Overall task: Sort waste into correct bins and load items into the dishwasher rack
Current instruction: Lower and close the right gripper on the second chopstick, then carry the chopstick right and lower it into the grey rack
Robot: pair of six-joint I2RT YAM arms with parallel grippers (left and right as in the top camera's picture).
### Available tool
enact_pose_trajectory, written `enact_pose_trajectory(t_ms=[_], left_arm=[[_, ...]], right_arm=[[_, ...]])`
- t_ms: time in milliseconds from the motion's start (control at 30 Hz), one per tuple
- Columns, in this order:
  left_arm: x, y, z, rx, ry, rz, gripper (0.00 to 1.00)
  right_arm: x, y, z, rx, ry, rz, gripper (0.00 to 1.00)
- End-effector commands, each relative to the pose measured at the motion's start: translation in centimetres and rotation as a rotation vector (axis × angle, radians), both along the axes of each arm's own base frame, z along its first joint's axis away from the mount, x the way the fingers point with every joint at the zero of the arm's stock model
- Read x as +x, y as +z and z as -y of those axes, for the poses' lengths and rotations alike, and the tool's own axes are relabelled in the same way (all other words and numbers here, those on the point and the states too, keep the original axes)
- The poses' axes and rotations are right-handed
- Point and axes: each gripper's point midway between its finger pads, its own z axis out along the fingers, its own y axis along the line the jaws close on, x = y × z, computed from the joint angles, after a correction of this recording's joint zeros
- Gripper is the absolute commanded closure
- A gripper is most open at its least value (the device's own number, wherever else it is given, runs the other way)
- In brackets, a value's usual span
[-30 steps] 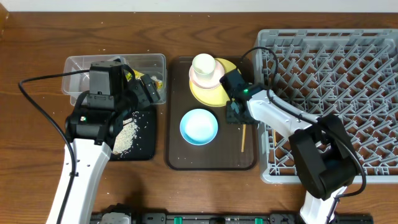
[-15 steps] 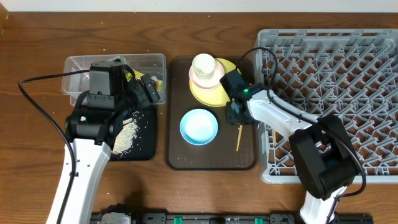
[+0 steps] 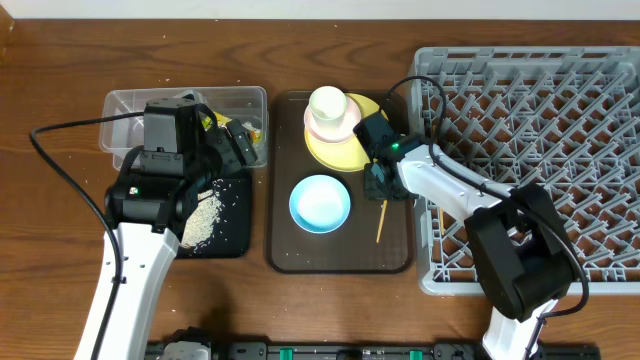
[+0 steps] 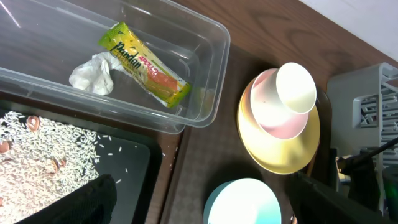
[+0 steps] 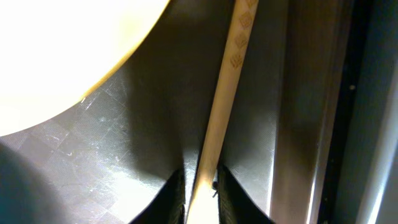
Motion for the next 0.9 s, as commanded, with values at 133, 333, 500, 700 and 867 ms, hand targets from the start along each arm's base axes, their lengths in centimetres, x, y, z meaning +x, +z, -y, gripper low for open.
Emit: enact_pose_trajectory(t_ms=[133, 333, 500, 700, 867], left_arm=[[0.16, 0.44, -0.21, 0.004, 0.007, 0.01, 0.09], [0.16, 0.44, -0.21, 0.004, 0.007, 0.01, 0.1], [0.16, 0.44, -0.21, 0.004, 0.007, 0.01, 0.1], [0.16, 0.44, -0.21, 0.004, 0.007, 0.01, 0.1], [0.16, 0.44, -0.21, 0.004, 0.007, 0.01, 0.1]], right_arm=[[-1.45, -2.5, 1.36, -0.061, -0.002, -0.059, 0.8], [-1.36, -2.51, 1.29, -0.058, -0.002, -0.055, 0.91], [-1.4, -2.53, 1.31, -0.059, -0.003, -0.056, 0.91], [-1.5, -2.55, 1.35, -0.059, -0.007, -0.06, 0.98], [-1.76, -2.43, 1.38, -0.057, -0.014, -0.072, 0.99]])
